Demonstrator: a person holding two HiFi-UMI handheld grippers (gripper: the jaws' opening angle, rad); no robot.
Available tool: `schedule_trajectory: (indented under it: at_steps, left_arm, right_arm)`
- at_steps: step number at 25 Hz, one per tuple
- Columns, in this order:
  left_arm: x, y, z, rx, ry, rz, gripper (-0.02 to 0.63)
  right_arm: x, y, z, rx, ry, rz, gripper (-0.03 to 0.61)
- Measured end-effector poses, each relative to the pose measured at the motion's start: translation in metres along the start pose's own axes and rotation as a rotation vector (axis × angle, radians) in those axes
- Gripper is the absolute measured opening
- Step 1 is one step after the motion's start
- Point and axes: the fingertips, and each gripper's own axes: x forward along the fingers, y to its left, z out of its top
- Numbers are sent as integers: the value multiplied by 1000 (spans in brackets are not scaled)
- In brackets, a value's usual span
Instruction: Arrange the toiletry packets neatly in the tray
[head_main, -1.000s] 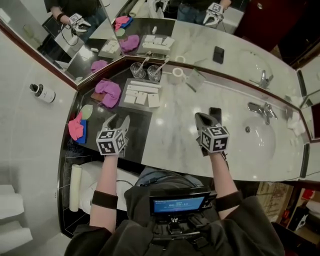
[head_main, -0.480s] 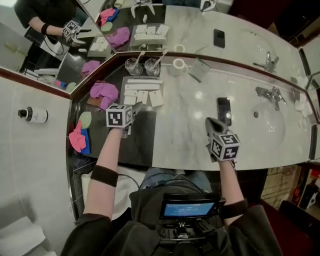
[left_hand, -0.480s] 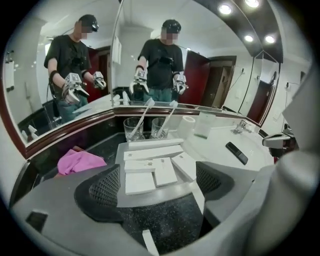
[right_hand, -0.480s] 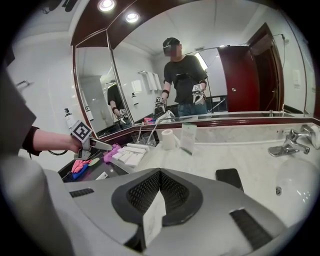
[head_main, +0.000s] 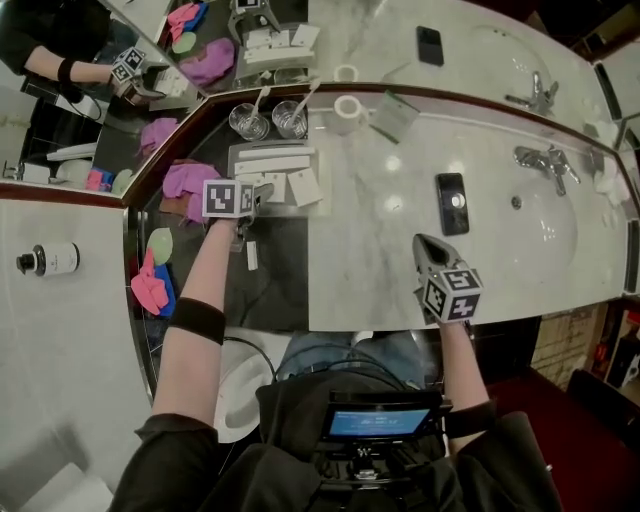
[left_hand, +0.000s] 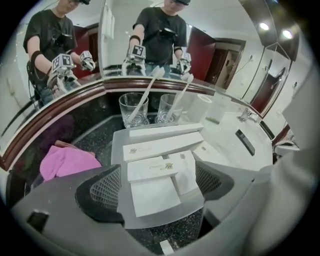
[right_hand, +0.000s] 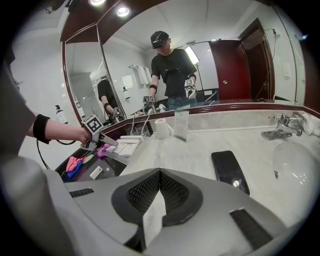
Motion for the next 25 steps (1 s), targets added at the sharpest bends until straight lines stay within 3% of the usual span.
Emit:
schedule_trajectory:
  at_steps: [5,10,25]
  left_arm:
    - [8,4,-4,-6,23,-3,454]
    - [13,10,-2,-21,18,16,348]
    - [-5,1,2,19,-44,11,321]
  right_arm:
    - [3,5,-2,2,5,1,15]
    - [3,4,-4,-5,15,-8,15]
    - [17,6,9,-44,31,51,15]
